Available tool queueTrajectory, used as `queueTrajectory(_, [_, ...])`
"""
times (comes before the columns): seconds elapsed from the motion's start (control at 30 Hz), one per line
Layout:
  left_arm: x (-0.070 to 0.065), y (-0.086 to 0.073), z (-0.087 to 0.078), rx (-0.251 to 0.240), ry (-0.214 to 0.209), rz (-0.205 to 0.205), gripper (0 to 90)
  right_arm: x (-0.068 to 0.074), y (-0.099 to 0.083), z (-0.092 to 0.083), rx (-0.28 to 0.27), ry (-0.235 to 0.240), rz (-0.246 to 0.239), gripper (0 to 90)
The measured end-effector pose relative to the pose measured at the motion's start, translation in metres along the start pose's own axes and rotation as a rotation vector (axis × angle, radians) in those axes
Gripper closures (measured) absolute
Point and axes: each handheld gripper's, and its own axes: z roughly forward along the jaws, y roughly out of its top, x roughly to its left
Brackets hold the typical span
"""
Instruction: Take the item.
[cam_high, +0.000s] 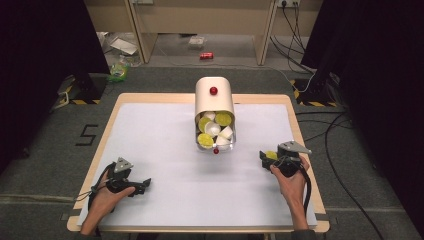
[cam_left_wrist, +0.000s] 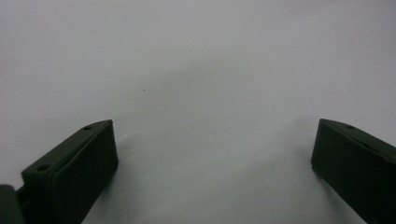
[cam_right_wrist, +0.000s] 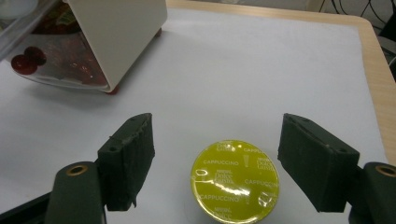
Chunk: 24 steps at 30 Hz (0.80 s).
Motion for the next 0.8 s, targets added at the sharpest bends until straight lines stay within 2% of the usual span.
queueTrajectory(0.37, [0.0,0.0,0.0,0.0,0.0,0.0,0.0,0.01,0.007,-0.005,-0.032,0.034,-0.024,26.0])
queueTrajectory(0.8, [0.0,0.0,0.0,0.0,0.0,0.0,0.0,0.017,0.011,-0.009,-0.055,0.048,-0.032,25.9])
